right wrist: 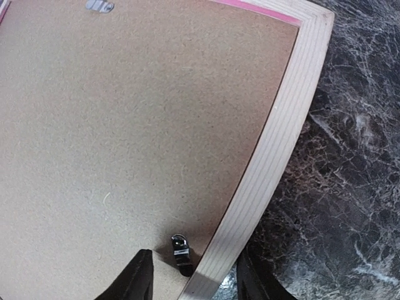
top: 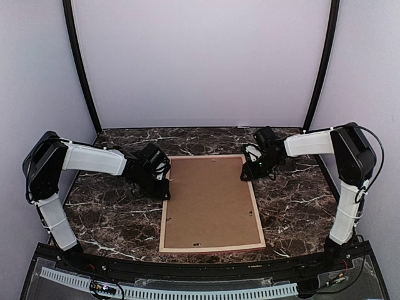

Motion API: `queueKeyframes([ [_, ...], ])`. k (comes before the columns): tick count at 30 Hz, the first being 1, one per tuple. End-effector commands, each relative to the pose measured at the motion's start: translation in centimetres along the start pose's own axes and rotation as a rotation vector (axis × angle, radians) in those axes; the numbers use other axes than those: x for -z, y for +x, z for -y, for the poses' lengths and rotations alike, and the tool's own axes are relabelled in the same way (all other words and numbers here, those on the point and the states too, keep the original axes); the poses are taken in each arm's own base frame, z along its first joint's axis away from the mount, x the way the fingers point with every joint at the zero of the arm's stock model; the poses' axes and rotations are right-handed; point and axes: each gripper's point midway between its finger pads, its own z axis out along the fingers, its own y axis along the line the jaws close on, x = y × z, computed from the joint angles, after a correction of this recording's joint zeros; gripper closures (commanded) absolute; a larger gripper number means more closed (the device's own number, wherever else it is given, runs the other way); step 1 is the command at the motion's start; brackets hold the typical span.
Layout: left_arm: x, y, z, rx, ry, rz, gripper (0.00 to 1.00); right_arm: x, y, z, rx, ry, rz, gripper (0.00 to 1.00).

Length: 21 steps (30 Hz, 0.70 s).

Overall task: Put the photo into the frame
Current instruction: Press the fastener onto the backboard.

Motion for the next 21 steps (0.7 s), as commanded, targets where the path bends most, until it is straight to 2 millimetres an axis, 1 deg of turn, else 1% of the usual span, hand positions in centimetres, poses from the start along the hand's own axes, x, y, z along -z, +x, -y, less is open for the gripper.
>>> queueKeyframes([
  [1, -0.6, 2.8, -1.3, -0.031, -0.043, -0.085, 0.76, 1.6, -2.6, -1.3, 0.001, -0.061, 0.09, 0.51],
  [4, -0.7, 2.7, -1.3, -0.03, -0.043, -0.085, 0.76, 1.6, -2.8, -1.2, -0.012, -0.05, 0.086, 0.5],
  [7, -0.7, 2.8, -1.3, -0.031, -0.041, -0.088, 0.76, 1.2, -2.7, -0.6, -0.022, -0.024, 0.077, 0.52],
  [11, -0.7, 2.6, -1.2, -0.032, -0.04, -0.087, 0.76, 0.5, -2.1, 0.2, -0.013, 0.018, 0.053, 0.56],
  [14, -0.8, 2.6, -1.2, -0.033, -0.04, -0.09, 0.76, 0.2, -1.8, 0.6, 0.001, 0.035, 0.041, 0.61],
  [16, -0.8, 2.7, -1.2, -0.033, -0.039, -0.091, 0.76, 0.0, -1.7, 0.8, 0.012, 0.043, 0.035, 0.63],
  [21, -0.9, 2.8, -1.3, -0.032, -0.042, -0.096, 0.76, 0.0, -1.5, 1.0, 0.052, 0.057, 0.034, 0.61],
])
